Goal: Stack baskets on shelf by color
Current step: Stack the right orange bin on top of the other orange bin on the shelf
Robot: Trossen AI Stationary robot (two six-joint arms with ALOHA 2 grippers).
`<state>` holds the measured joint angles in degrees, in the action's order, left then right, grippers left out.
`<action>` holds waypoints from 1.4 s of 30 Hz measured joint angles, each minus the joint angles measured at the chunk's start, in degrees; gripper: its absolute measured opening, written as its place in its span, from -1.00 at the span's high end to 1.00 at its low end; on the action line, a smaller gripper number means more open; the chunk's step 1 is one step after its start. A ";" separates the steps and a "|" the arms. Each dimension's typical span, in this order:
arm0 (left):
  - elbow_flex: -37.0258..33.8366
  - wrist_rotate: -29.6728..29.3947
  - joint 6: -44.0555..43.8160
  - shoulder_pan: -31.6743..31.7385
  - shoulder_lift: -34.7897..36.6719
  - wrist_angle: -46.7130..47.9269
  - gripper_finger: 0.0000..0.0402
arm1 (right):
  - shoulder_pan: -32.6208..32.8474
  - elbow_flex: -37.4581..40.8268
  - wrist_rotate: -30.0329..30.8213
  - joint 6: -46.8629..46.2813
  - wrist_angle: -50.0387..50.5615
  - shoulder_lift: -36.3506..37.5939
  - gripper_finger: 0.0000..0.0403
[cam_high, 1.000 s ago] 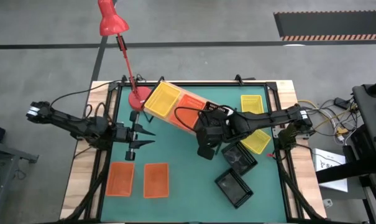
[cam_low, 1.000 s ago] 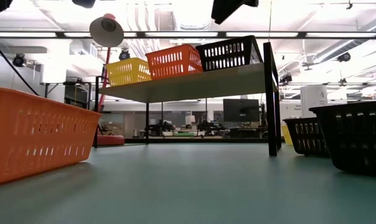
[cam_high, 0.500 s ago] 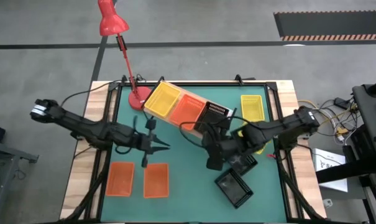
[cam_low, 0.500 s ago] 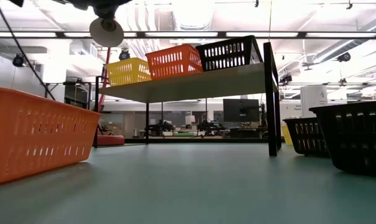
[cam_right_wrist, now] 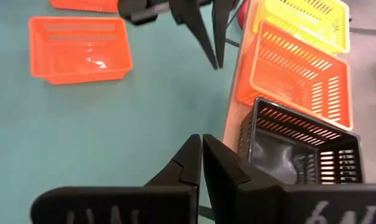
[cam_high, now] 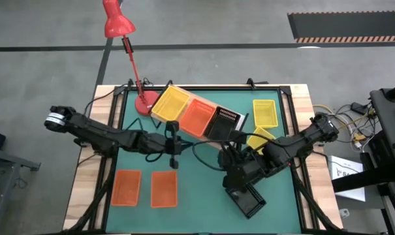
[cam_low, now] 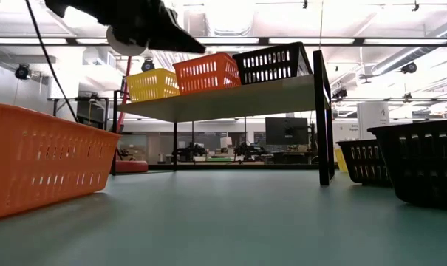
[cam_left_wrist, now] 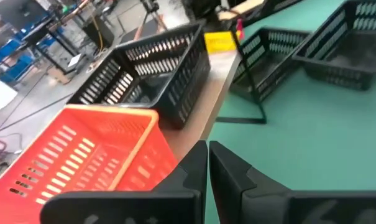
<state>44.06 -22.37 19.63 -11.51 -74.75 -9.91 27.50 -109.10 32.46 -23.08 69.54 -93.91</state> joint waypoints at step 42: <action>-0.12 -3.17 -4.32 0.24 2.18 -4.06 1.00 | 5.99 7.30 2.24 -3.04 -2.51 -0.02 0.96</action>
<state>43.94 -25.54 15.31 -11.27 -72.57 -13.97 33.49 -101.80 34.70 -26.12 67.03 -93.93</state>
